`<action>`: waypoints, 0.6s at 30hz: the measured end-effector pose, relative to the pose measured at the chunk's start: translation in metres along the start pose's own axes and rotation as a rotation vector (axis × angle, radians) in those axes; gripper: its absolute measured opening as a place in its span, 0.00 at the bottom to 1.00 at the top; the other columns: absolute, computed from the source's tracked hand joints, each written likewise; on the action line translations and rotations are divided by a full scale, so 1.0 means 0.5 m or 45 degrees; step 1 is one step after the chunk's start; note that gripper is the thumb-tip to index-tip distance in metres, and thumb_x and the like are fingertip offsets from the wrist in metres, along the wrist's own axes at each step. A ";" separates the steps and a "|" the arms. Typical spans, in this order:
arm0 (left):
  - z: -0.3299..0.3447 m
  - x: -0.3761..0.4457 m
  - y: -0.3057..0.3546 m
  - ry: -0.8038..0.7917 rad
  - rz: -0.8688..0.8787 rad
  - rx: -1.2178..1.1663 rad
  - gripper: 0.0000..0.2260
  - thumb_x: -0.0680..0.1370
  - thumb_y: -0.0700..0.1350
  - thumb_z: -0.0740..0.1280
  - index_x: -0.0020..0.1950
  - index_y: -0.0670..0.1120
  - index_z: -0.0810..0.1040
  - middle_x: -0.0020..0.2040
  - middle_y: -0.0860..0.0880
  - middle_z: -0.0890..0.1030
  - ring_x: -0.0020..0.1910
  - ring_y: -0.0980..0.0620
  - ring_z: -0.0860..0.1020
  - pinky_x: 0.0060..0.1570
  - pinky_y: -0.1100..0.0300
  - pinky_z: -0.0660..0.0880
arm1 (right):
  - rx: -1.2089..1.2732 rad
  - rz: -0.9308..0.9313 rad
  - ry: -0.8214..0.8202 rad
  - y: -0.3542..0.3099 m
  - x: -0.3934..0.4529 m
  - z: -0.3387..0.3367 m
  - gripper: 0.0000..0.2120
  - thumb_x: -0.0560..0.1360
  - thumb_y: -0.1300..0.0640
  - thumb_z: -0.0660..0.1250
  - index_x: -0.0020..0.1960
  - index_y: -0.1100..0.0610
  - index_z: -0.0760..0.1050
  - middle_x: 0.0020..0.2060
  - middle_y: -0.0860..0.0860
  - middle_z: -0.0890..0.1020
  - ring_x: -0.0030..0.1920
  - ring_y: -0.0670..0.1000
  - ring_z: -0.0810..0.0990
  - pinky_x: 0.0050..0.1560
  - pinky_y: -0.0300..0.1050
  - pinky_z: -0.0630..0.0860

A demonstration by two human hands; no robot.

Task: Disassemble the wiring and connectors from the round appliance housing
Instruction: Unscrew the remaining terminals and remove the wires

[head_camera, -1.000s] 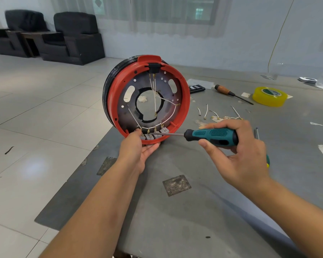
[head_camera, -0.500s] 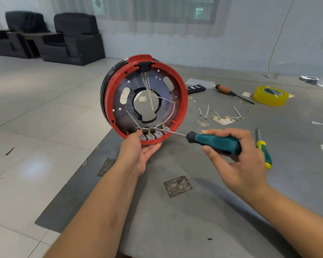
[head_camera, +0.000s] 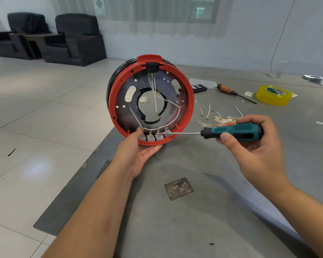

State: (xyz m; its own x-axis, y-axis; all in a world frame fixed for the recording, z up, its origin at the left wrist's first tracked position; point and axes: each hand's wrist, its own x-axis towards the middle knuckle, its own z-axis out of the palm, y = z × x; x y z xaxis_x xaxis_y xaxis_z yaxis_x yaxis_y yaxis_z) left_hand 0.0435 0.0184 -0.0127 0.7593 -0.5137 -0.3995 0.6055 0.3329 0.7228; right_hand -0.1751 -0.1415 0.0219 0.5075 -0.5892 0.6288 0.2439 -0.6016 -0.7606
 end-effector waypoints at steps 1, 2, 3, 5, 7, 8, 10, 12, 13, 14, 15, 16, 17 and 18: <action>0.000 -0.001 0.000 -0.014 0.006 0.013 0.14 0.85 0.47 0.67 0.67 0.40 0.76 0.55 0.35 0.87 0.50 0.36 0.88 0.45 0.44 0.86 | 0.010 -0.013 0.004 -0.003 0.001 0.001 0.17 0.72 0.50 0.75 0.57 0.44 0.72 0.52 0.41 0.80 0.58 0.55 0.83 0.52 0.60 0.83; 0.001 -0.002 -0.001 -0.027 0.014 0.023 0.15 0.85 0.49 0.68 0.67 0.41 0.76 0.54 0.36 0.87 0.50 0.36 0.88 0.45 0.45 0.86 | 0.015 -0.028 0.008 -0.005 0.001 0.002 0.16 0.73 0.49 0.75 0.57 0.42 0.72 0.52 0.41 0.80 0.58 0.55 0.83 0.52 0.59 0.83; 0.001 -0.002 -0.001 -0.037 0.022 0.031 0.15 0.85 0.50 0.68 0.66 0.41 0.76 0.54 0.36 0.87 0.50 0.37 0.88 0.45 0.45 0.87 | 0.019 -0.038 0.012 -0.006 0.001 0.003 0.15 0.74 0.47 0.75 0.56 0.41 0.72 0.52 0.40 0.80 0.58 0.55 0.83 0.52 0.58 0.84; 0.002 -0.004 -0.003 -0.053 0.019 0.051 0.16 0.85 0.52 0.67 0.66 0.41 0.77 0.53 0.37 0.87 0.50 0.37 0.88 0.46 0.45 0.86 | 0.025 -0.037 0.014 -0.008 0.002 0.009 0.17 0.73 0.45 0.75 0.57 0.40 0.72 0.52 0.40 0.80 0.58 0.54 0.83 0.52 0.55 0.84; 0.003 -0.007 -0.004 -0.067 0.008 0.085 0.18 0.85 0.54 0.66 0.66 0.42 0.76 0.54 0.37 0.87 0.51 0.37 0.88 0.49 0.44 0.86 | 0.009 -0.035 -0.005 -0.008 0.002 0.016 0.18 0.72 0.44 0.75 0.57 0.40 0.72 0.53 0.41 0.81 0.59 0.53 0.83 0.51 0.53 0.84; 0.003 -0.009 -0.004 -0.070 0.001 0.102 0.19 0.85 0.55 0.66 0.67 0.42 0.76 0.54 0.37 0.87 0.51 0.37 0.88 0.50 0.44 0.86 | -0.001 -0.032 -0.014 -0.008 0.002 0.020 0.18 0.72 0.43 0.75 0.58 0.40 0.71 0.53 0.41 0.81 0.59 0.52 0.83 0.51 0.52 0.85; 0.003 -0.013 -0.003 -0.064 -0.020 0.132 0.21 0.85 0.57 0.65 0.67 0.42 0.76 0.53 0.37 0.88 0.51 0.37 0.88 0.52 0.43 0.85 | 0.005 -0.021 -0.012 -0.005 0.002 0.025 0.18 0.72 0.43 0.75 0.57 0.40 0.72 0.52 0.41 0.81 0.58 0.52 0.83 0.51 0.53 0.85; 0.004 -0.017 -0.001 -0.042 -0.031 0.161 0.21 0.85 0.58 0.64 0.67 0.41 0.77 0.52 0.38 0.88 0.50 0.38 0.88 0.51 0.45 0.85 | 0.021 -0.014 -0.003 -0.004 0.002 0.028 0.18 0.72 0.43 0.75 0.57 0.40 0.72 0.52 0.41 0.81 0.57 0.52 0.84 0.50 0.54 0.85; 0.004 -0.018 0.000 -0.027 -0.032 0.183 0.21 0.86 0.58 0.63 0.66 0.41 0.77 0.52 0.38 0.88 0.49 0.39 0.88 0.49 0.47 0.86 | 0.032 -0.009 -0.001 -0.004 0.003 0.029 0.18 0.71 0.42 0.76 0.57 0.40 0.72 0.51 0.41 0.81 0.57 0.53 0.84 0.50 0.55 0.85; 0.004 -0.020 0.000 -0.011 -0.031 0.212 0.21 0.86 0.58 0.62 0.65 0.41 0.78 0.51 0.38 0.88 0.47 0.40 0.88 0.46 0.51 0.87 | 0.040 -0.003 0.001 -0.006 0.003 0.029 0.18 0.71 0.41 0.76 0.56 0.40 0.72 0.51 0.41 0.81 0.56 0.53 0.84 0.50 0.55 0.85; 0.005 -0.021 0.001 -0.001 -0.028 0.244 0.21 0.87 0.58 0.61 0.64 0.40 0.78 0.50 0.38 0.88 0.45 0.41 0.89 0.41 0.55 0.86 | 0.041 0.003 0.003 -0.009 0.005 0.027 0.19 0.71 0.39 0.76 0.56 0.40 0.72 0.51 0.41 0.81 0.56 0.54 0.84 0.49 0.56 0.85; 0.006 -0.023 0.000 0.002 -0.024 0.276 0.21 0.87 0.57 0.59 0.63 0.40 0.79 0.49 0.37 0.88 0.41 0.42 0.88 0.36 0.58 0.85 | 0.036 0.008 0.003 -0.012 0.007 0.026 0.19 0.70 0.38 0.76 0.56 0.40 0.72 0.50 0.40 0.81 0.55 0.54 0.84 0.49 0.56 0.85; 0.006 -0.024 -0.001 -0.001 -0.018 0.305 0.21 0.88 0.56 0.58 0.63 0.39 0.79 0.48 0.37 0.88 0.38 0.43 0.87 0.32 0.60 0.83 | 0.026 0.011 0.000 -0.015 0.009 0.024 0.18 0.70 0.39 0.76 0.55 0.40 0.72 0.50 0.40 0.81 0.54 0.54 0.84 0.49 0.56 0.85; 0.007 -0.025 -0.003 -0.005 -0.009 0.329 0.21 0.88 0.54 0.57 0.62 0.38 0.79 0.47 0.37 0.88 0.35 0.44 0.86 0.31 0.61 0.81 | 0.011 0.009 -0.005 -0.018 0.012 0.023 0.18 0.70 0.40 0.76 0.54 0.39 0.72 0.49 0.40 0.81 0.53 0.54 0.84 0.48 0.55 0.85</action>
State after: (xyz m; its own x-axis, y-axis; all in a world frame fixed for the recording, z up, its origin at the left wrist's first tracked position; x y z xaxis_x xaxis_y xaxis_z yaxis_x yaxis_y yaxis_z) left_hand 0.0321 0.0215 -0.0065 0.7539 -0.5185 -0.4035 0.5296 0.1162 0.8402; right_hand -0.1647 -0.1332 0.0306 0.5127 -0.5912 0.6225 0.2471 -0.5928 -0.7665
